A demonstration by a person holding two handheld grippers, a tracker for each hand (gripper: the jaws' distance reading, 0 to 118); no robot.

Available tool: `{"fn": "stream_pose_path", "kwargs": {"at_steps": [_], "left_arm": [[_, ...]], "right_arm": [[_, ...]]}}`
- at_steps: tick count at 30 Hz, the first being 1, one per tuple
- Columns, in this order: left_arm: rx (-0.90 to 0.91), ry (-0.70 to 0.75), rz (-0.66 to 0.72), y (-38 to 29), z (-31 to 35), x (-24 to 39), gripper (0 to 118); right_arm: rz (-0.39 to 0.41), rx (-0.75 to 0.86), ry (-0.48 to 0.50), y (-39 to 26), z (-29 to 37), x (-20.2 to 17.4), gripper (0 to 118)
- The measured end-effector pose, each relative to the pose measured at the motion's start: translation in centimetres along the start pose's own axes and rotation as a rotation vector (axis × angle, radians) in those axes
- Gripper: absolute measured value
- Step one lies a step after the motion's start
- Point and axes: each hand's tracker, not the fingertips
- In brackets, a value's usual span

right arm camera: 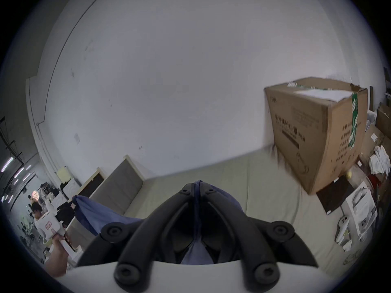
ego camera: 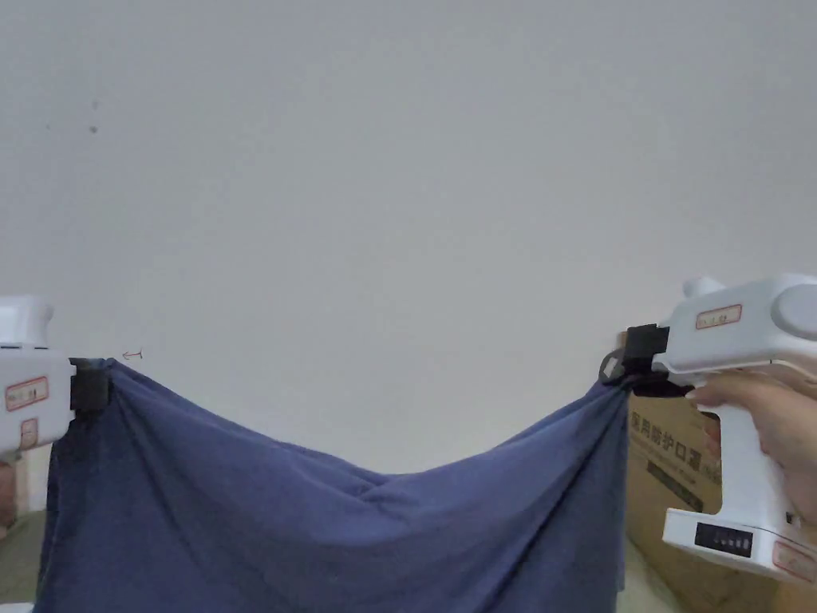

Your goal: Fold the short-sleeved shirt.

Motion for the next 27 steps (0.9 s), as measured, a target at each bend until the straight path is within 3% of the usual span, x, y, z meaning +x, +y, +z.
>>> {"fn": "stream_pose_path", "kwargs": {"at_steps": [8, 13, 17, 21, 27], "left_arm": [[0.056, 0.026, -0.017, 2.6, -5.5, 0.7, 5], [-0.037, 0.027, -0.05, -0.8, -9.1, 1.8, 5], [-0.21, -0.036, -0.008, -9.0, -11.7, 2.6, 5], [-0.443, -0.093, 0.027, -20.9, -11.6, 3.6, 5], [-0.617, -0.205, -0.019, -33.1, -4.4, 3.0, 5]], "right_arm": [[0.045, 0.117, -0.061, 5.0, -3.8, -0.7, 3], [0.052, 0.092, -0.125, 2.5, -6.9, 1.8, 3], [0.036, -0.051, -0.181, -5.6, -10.7, 5.8, 3], [-0.077, -0.236, -0.206, -17.9, -13.1, 11.2, 3], [-0.162, -0.416, -0.163, -32.1, -6.4, 17.1, 3]]}}
